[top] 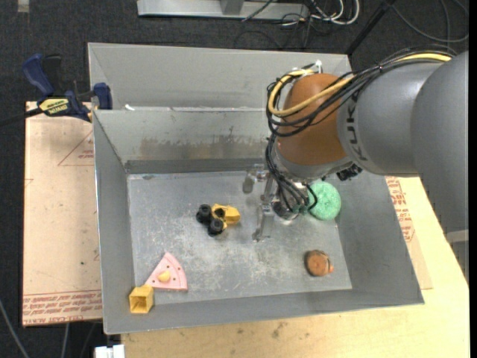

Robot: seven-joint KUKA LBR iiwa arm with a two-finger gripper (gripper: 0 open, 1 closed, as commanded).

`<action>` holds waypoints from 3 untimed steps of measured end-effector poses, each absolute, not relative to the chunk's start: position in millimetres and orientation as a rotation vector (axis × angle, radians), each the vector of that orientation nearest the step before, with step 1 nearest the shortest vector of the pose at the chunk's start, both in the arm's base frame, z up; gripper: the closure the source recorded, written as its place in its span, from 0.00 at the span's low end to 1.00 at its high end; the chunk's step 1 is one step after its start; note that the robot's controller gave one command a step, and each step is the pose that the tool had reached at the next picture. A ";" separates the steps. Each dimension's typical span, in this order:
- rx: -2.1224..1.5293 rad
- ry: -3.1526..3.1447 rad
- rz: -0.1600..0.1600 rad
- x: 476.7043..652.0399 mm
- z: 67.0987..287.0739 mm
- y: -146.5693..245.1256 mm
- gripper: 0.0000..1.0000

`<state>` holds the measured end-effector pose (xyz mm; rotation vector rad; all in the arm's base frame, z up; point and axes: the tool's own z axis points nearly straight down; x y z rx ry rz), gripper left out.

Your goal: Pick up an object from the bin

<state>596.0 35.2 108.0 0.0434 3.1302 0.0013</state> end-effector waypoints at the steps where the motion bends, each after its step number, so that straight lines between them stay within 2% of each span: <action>1: 0.120 3.141 0.005 600.6 80.9 51.4 0.00; 2: 0.050 3.138 0.000 629.8 78.7 68.2 0.00; 3: -0.211 3.130 0.001 622.9 71.7 103.8 0.00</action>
Offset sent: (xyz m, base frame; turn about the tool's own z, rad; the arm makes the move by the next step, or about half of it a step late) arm 0.0540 0.0481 -0.0333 -0.0521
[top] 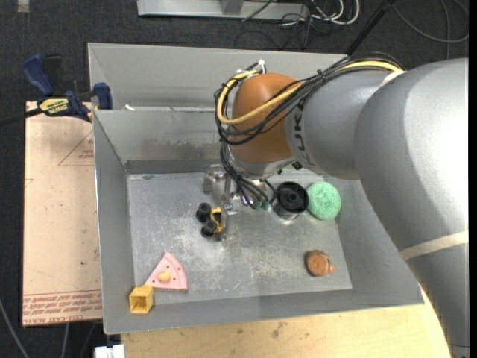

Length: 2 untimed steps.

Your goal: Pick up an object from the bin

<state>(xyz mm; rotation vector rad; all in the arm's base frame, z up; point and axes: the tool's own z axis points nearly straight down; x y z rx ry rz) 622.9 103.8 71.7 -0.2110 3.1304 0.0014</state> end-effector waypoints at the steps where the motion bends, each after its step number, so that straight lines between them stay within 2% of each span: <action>1: -0.131 3.135 0.002 614.1 70.7 113.5 1.00; 2: -0.132 3.136 0.002 613.7 70.3 113.7 1.00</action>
Offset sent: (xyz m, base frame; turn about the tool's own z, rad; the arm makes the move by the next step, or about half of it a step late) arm 0.0000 0.0000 0.0000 0.0000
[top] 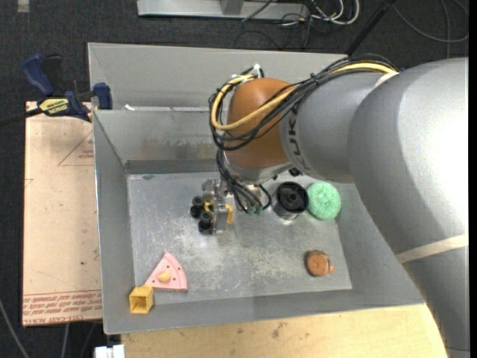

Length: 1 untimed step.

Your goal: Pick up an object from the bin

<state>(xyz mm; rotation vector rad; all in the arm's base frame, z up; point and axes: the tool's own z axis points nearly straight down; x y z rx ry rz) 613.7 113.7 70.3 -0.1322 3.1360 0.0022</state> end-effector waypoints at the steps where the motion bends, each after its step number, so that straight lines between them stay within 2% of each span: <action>1: -0.133 3.136 0.002 613.6 70.1 113.8 1.00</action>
Offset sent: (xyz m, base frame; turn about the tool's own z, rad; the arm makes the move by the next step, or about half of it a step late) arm 0.0000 0.0000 0.0000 0.0000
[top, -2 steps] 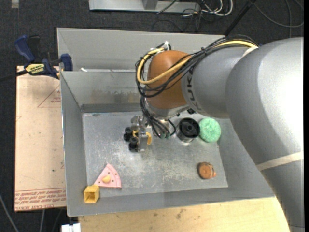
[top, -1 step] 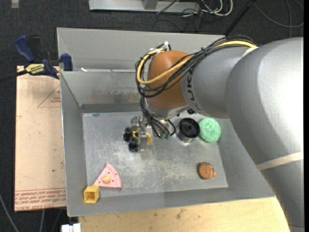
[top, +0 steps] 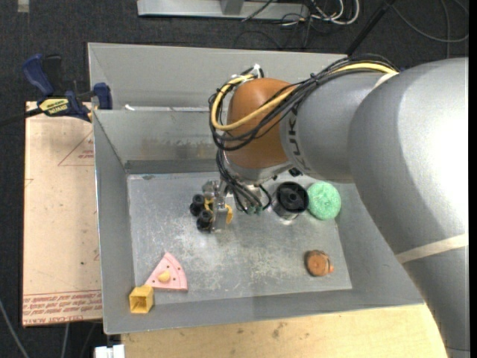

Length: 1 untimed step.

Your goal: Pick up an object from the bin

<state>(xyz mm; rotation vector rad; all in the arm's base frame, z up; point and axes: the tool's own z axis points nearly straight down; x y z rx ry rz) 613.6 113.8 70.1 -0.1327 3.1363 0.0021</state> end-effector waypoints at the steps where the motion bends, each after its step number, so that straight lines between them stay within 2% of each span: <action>1: -0.133 3.136 0.002 613.6 70.1 113.8 1.00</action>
Offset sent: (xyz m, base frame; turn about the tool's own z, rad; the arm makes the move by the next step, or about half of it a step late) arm 0.0000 0.0000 0.0000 0.0000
